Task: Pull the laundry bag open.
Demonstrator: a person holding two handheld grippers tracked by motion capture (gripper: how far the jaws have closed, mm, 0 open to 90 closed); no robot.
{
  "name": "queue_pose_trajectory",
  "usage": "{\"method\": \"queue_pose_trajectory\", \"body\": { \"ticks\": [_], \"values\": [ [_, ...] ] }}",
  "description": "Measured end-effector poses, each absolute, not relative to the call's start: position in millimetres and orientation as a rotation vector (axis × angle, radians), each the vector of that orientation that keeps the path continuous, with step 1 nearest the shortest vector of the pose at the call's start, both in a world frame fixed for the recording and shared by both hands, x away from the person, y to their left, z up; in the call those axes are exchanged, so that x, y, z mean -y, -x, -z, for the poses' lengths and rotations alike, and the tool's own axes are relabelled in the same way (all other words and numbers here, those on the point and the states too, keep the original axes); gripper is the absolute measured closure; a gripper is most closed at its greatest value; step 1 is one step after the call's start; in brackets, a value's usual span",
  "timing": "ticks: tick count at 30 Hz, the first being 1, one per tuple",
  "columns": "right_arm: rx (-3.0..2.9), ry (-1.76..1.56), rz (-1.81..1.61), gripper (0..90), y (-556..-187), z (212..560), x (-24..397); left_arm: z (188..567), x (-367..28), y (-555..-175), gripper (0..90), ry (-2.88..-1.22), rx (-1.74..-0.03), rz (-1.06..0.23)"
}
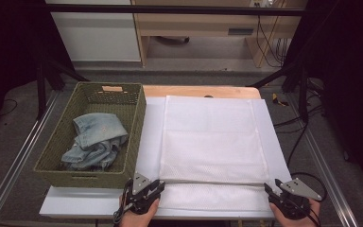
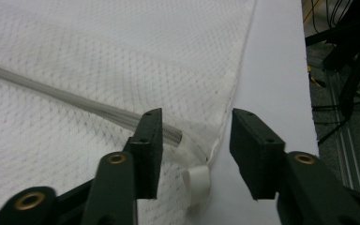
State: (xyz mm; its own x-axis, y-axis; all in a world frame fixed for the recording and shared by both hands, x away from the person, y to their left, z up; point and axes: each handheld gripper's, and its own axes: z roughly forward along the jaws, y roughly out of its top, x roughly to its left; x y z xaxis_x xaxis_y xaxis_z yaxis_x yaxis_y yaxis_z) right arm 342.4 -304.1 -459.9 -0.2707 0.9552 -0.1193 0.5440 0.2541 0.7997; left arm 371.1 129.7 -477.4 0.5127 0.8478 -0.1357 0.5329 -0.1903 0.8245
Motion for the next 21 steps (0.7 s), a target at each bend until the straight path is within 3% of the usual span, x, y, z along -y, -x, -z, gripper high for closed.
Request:
{"method": "queue_pose_trajectory", "body": {
  "ticks": [7, 10, 15, 21],
  "values": [
    [-1.901, -1.310, -0.935, 38.3, -342, 449, 290, 481, -122, -386, 68.3, -1.883, -1.082, -0.267],
    [-1.910, -1.270, -0.959, 29.8, -345, 445, 280, 480, -120, -390, 64.4, -1.885, -1.043, -0.263],
    [-2.035, -1.197, -0.923, 15.8, -360, 450, 257, 479, -115, -390, 53.1, -1.920, -0.970, -0.272],
    [-2.148, -1.138, -0.881, 10.2, -379, 453, 234, 476, -117, -390, 32.6, -1.893, -0.921, -0.328]
  ]
}}
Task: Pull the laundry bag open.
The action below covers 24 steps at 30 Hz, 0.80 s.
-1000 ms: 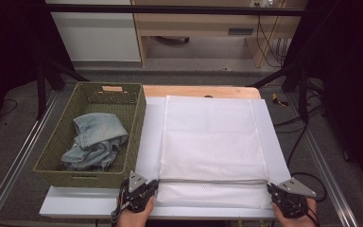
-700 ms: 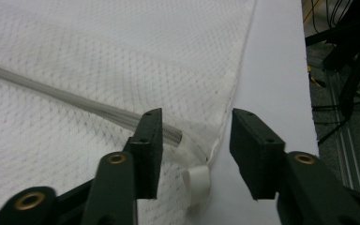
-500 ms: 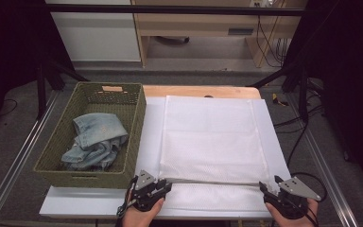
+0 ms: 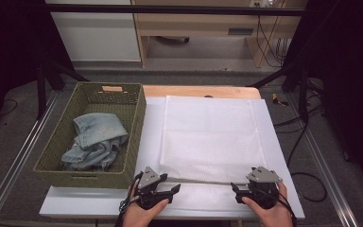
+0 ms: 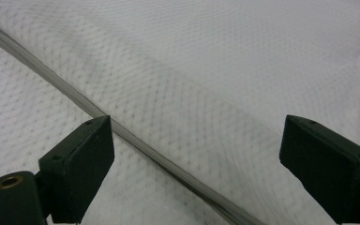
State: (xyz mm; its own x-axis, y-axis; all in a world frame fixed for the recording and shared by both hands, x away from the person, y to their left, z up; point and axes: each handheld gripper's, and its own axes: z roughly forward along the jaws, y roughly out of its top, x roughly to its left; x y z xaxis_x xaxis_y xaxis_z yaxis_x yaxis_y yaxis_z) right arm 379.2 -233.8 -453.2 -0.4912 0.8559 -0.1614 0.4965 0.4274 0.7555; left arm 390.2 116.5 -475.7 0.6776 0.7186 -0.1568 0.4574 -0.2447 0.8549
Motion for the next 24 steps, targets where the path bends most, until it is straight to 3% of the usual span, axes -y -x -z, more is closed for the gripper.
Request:
{"method": "queue_pose_trajectory", "body": {
  "ticks": [7, 24],
  "values": [
    [-2.202, -1.121, -0.856, 10.1, -404, 447, 212, 465, -112, -380, 18.6, -1.888, -0.867, -0.401],
    [-2.362, -0.904, -0.867, 24.4, -418, 439, 168, 468, -128, -360, 16.2, -1.907, -0.882, -0.442]
  ]
}}
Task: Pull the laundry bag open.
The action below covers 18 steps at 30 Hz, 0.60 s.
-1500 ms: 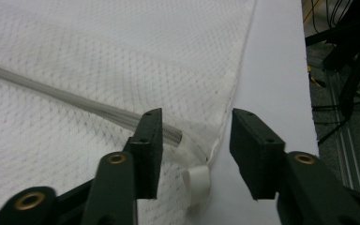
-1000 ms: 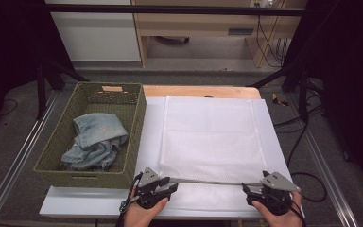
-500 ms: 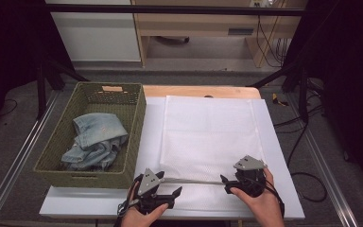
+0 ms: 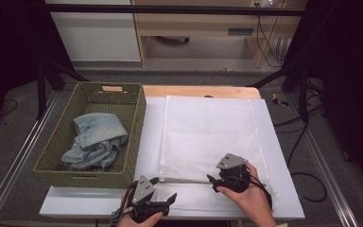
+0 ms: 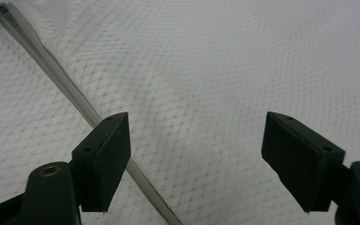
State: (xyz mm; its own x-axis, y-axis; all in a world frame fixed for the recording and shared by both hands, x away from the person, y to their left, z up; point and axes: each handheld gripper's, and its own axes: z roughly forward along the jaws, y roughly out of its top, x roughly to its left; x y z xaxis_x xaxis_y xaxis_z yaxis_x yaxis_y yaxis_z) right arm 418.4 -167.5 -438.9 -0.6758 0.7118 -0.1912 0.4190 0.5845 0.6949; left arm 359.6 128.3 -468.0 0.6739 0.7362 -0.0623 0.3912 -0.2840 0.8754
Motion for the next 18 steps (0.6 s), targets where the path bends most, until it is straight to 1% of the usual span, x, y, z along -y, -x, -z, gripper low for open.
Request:
{"method": "queue_pose_trajectory", "body": {
  "ticks": [6, 12, 18],
  "values": [
    [-2.388, -0.861, -0.881, 27.2, -418, 439, 161, 469, -130, -362, 16.3, -1.901, -0.898, -0.455],
    [-2.432, -0.834, -0.875, 27.2, -417, 447, 156, 471, -130, -365, 16.2, -1.908, -0.909, -0.453],
    [-2.467, -0.823, -0.838, 28.6, -419, 455, 161, 472, -129, -365, 16.2, -1.915, -0.906, -0.456]
  ]
}}
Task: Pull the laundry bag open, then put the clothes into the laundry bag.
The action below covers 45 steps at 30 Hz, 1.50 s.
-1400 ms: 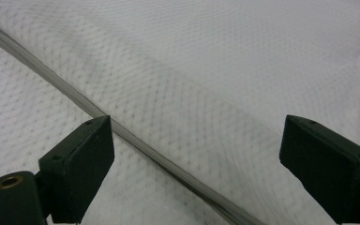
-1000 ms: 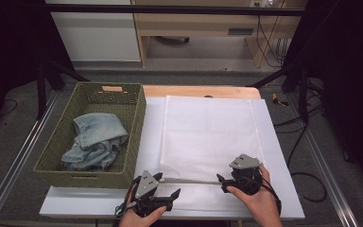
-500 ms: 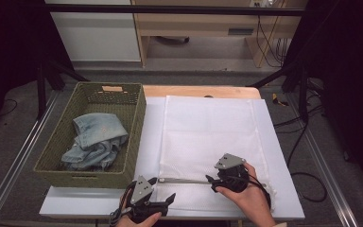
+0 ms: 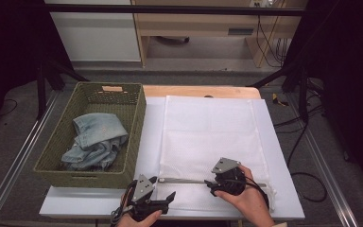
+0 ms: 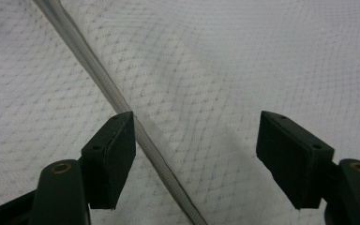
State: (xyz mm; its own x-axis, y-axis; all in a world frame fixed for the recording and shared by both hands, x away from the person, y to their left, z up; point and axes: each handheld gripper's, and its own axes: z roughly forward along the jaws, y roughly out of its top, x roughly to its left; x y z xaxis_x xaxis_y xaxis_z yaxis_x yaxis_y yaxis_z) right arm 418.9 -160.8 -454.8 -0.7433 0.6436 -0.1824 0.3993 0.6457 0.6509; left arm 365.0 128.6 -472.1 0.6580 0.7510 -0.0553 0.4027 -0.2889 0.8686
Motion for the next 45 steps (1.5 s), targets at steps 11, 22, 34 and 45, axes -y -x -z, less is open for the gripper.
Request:
{"method": "queue_pose_trajectory", "body": {
  "ticks": [11, 22, 34, 45],
  "values": [
    [-2.517, -0.829, -0.843, 35.2, -421, 463, 171, 472, -129, -365, 16.2, -1.915, -0.918, -0.448],
    [-2.559, -0.817, -0.852, 63.9, -423, 468, 167, 474, -127, -365, 16.2, -1.925, -0.920, -0.443],
    [-2.533, -0.816, -0.909, 90.0, -423, 467, 166, 475, -127, -365, 16.3, -1.934, -0.924, -0.449],
    [-2.395, -0.822, -1.008, 90.0, -422, 441, 174, 472, -126, -362, 16.4, -1.945, -0.933, -0.490]
  ]
}}
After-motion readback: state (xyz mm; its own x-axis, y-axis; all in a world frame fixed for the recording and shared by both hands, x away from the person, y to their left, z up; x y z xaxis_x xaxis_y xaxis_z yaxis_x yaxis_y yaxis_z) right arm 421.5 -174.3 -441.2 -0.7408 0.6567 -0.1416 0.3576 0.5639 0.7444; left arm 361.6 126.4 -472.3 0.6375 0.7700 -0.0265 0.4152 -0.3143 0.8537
